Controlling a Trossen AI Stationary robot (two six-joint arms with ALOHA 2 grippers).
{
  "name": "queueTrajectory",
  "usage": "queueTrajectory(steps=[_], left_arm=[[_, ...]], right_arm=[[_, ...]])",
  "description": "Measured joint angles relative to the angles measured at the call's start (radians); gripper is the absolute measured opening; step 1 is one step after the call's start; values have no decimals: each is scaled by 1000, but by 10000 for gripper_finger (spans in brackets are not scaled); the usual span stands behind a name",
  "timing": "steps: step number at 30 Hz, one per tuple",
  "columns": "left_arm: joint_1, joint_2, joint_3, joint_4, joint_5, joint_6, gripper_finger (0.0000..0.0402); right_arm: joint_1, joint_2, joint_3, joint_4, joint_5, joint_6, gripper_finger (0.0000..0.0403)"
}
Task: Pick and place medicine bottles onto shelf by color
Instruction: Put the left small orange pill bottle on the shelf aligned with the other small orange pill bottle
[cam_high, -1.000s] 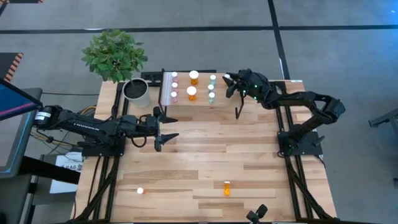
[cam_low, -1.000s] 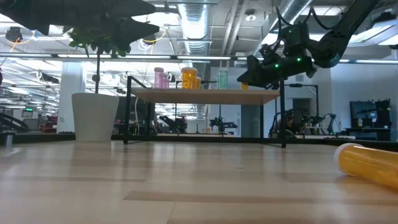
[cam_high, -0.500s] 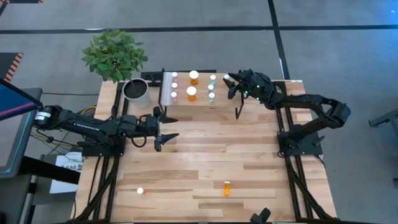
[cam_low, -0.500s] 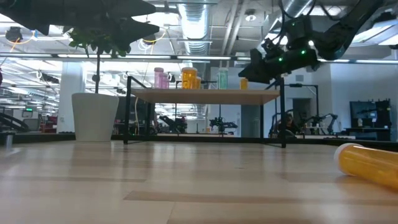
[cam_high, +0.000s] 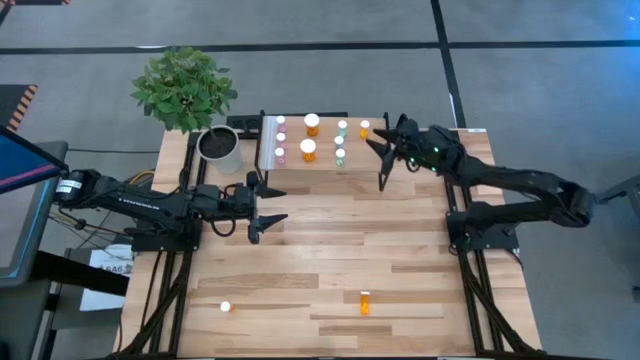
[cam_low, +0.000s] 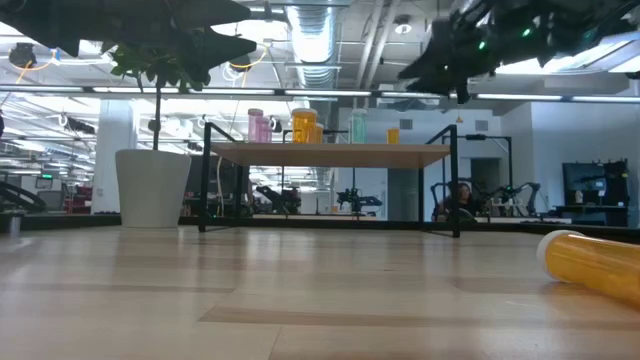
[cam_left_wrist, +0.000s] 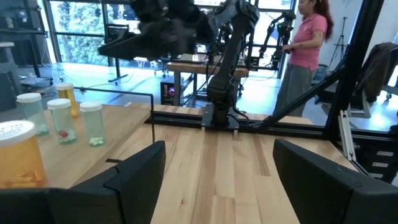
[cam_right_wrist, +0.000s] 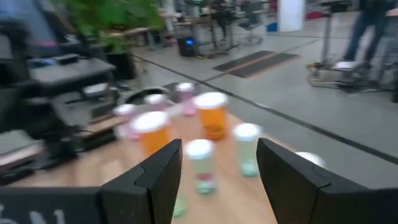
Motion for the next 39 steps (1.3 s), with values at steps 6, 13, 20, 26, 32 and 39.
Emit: queueTrajectory(steps=[6, 13, 20, 26, 32, 39], left_arm=[[0, 0, 0, 10, 28, -26, 285], [0, 0, 0, 12, 28, -45, 285], [-1, 0, 0, 8, 28, -48, 285], [-1, 0, 0, 15, 9, -25, 285], [0, 0, 0, 62, -18, -19, 285], [0, 0, 0, 77, -27, -18, 285]], right_arm=[[187, -70, 0, -83, 0, 70, 231], [501, 6, 1, -91, 81, 145, 230], [802, 197, 1, 27, 358, 199, 230], [920, 405, 1, 298, 363, 149, 223], [901, 530, 1, 444, 330, 143, 206], [852, 555, 1, 449, 259, 181, 195]])
